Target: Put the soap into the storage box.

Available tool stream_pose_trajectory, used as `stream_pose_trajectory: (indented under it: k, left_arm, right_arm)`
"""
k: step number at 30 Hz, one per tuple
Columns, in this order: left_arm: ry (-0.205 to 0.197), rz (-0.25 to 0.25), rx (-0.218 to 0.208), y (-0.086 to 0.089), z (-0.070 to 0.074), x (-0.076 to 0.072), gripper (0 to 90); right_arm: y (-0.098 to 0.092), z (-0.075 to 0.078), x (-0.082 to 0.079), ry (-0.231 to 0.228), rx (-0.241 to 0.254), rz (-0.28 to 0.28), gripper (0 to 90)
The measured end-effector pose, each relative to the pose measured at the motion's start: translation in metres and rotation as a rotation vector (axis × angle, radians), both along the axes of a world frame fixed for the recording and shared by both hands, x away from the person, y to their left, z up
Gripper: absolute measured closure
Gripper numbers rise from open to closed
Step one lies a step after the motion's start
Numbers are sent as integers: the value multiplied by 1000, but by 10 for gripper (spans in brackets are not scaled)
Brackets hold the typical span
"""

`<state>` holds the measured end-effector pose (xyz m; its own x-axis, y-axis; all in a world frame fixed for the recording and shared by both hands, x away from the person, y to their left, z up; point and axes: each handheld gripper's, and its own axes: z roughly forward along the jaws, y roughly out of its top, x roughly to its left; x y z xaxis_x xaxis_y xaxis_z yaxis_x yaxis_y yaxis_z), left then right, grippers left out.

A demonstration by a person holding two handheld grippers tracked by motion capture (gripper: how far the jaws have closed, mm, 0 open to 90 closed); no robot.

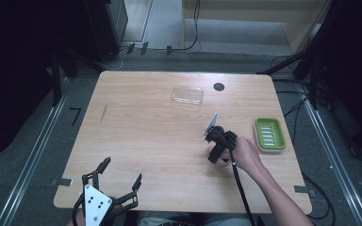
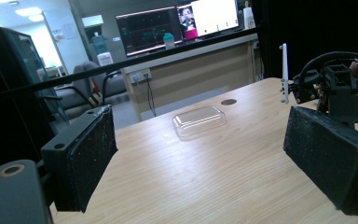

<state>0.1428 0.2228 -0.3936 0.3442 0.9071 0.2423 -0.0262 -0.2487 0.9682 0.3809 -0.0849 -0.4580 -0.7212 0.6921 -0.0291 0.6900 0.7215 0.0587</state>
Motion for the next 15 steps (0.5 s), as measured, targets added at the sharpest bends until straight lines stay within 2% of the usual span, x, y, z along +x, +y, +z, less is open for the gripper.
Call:
stream_pose_trajectory:
  k: [15]
  left_arm:
    - [-5, -3, 0, 0, 0, 0, 99]
  right_arm:
    - [1, -2, 0, 4, -17, -1, 315]
